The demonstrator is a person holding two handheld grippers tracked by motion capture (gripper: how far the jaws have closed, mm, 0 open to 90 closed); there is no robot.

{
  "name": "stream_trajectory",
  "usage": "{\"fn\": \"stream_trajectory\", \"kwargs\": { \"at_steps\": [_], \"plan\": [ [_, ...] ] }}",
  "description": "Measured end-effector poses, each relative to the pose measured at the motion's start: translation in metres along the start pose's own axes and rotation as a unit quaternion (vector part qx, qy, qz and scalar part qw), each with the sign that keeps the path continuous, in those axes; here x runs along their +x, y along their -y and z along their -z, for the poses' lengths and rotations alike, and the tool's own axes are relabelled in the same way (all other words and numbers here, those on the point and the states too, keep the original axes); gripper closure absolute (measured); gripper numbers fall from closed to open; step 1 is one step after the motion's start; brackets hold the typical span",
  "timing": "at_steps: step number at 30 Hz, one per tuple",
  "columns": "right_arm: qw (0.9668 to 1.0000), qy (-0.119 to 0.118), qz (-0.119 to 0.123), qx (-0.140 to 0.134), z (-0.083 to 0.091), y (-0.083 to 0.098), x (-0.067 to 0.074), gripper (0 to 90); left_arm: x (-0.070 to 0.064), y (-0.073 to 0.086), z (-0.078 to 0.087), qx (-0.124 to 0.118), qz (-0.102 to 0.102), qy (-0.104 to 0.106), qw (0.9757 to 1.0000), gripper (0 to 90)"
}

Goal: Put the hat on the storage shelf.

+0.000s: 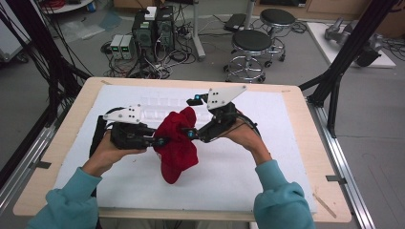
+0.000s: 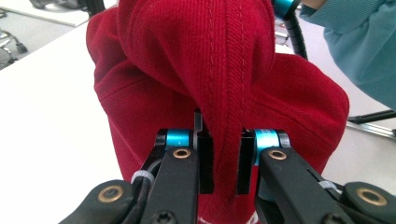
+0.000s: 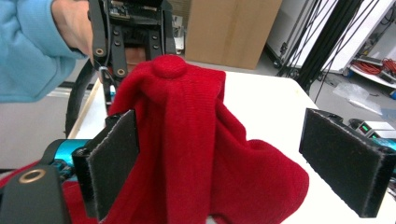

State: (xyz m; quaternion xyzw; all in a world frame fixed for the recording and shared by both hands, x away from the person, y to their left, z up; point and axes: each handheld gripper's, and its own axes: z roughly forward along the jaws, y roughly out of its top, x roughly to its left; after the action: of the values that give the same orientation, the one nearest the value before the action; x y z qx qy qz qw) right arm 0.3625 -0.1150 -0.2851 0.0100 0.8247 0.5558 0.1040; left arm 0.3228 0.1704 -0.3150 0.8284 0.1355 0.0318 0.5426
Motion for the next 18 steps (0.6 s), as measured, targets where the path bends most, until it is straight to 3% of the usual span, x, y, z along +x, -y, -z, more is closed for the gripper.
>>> {"fn": "stream_trajectory", "kwargs": {
  "at_steps": [3, 10, 18],
  "plan": [
    [1.0000, 0.003, -0.008, 0.005, 0.001, -0.001, 0.001, 11.4, 0.002, 0.000, 0.003, -0.004, 0.005, -0.007, 1.0000, 84.2],
    [0.9991, 0.027, -0.033, 0.003, 0.004, -0.002, 0.010, 11.4, 0.010, 0.000, 0.008, -0.010, 0.027, -0.053, 0.9982, 84.2],
    [0.9954, 0.060, -0.074, -0.011, 0.019, 0.003, 0.025, 11.5, 0.015, -0.012, 0.008, -0.026, 0.030, -0.082, 0.9958, 84.1]
  ]
}}
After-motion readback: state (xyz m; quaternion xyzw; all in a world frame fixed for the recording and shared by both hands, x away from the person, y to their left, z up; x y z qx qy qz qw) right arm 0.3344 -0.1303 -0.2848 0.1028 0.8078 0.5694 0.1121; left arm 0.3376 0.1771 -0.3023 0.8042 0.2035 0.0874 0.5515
